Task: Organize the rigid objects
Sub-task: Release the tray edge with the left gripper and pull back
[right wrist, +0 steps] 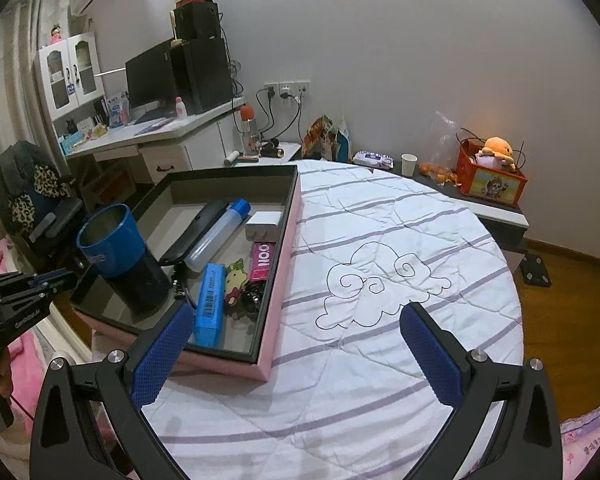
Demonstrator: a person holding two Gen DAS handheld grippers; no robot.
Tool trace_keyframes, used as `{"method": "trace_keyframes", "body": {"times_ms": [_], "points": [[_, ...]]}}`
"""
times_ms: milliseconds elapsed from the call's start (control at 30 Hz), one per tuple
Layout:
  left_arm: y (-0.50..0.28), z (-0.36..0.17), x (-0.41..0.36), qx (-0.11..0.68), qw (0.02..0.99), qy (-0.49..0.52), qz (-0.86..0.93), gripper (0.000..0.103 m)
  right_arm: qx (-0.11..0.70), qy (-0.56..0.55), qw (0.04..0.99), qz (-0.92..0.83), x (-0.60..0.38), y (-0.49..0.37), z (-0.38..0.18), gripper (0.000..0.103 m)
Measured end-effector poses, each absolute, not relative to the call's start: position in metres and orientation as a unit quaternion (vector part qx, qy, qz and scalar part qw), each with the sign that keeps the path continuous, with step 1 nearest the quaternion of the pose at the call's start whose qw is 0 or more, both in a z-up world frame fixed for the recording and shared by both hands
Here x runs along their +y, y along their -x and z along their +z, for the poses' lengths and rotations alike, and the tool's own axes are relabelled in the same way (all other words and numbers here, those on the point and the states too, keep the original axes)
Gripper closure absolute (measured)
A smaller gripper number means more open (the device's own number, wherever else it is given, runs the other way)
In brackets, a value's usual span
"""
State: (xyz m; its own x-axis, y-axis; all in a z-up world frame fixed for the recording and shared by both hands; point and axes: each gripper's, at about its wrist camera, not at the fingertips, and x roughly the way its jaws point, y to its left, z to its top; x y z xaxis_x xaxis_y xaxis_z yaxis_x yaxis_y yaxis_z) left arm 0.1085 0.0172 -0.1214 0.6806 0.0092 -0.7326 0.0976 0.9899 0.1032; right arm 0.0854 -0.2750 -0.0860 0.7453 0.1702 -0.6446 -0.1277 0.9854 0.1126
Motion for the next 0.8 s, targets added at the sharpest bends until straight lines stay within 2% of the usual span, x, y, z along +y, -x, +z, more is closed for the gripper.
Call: {"method": "trace_keyframes", "body": {"times_ms": [67, 100, 133, 200, 267, 367, 533, 800], "points": [[-0.100, -0.113, 0.013, 0.387, 0.919, -0.066, -0.030, 0.050, 0.341, -0.030, 0.936, 0.081, -0.274, -0.079, -0.081, 0.000], [-0.095, -0.109, 0.012, 0.378, 0.923, -0.067, -0.033, 0.043, 0.338, -0.030, 0.937, 0.081, -0.274, -0.076, -0.079, 0.000], [-0.090, -0.104, 0.010, 0.369, 0.926, -0.068, -0.036, 0.037, 0.334, -0.029, 0.939, 0.081, -0.272, -0.072, -0.076, 0.000], [-0.082, -0.097, 0.006, 0.360, 0.930, -0.070, -0.044, 0.034, 0.324, -0.028, 0.942, 0.081, -0.271, -0.064, -0.070, 0.000], [-0.075, -0.088, 0.000, 0.348, 0.933, -0.073, -0.050, 0.020, 0.316, -0.027, 0.945, 0.080, -0.270, -0.058, -0.064, 0.000], [-0.065, -0.077, -0.009, 0.328, 0.940, -0.082, -0.046, 0.010, 0.297, -0.026, 0.951, 0.077, -0.269, -0.047, -0.051, 0.000], [-0.050, -0.061, -0.015, 0.299, 0.951, -0.069, -0.036, 0.001, 0.264, -0.028, 0.962, 0.068, -0.269, -0.031, -0.032, 0.000], [-0.034, -0.045, -0.024, 0.270, 0.959, -0.074, -0.039, 0.001, 0.225, -0.033, 0.973, 0.048, -0.269, -0.013, -0.013, 0.000]]}}
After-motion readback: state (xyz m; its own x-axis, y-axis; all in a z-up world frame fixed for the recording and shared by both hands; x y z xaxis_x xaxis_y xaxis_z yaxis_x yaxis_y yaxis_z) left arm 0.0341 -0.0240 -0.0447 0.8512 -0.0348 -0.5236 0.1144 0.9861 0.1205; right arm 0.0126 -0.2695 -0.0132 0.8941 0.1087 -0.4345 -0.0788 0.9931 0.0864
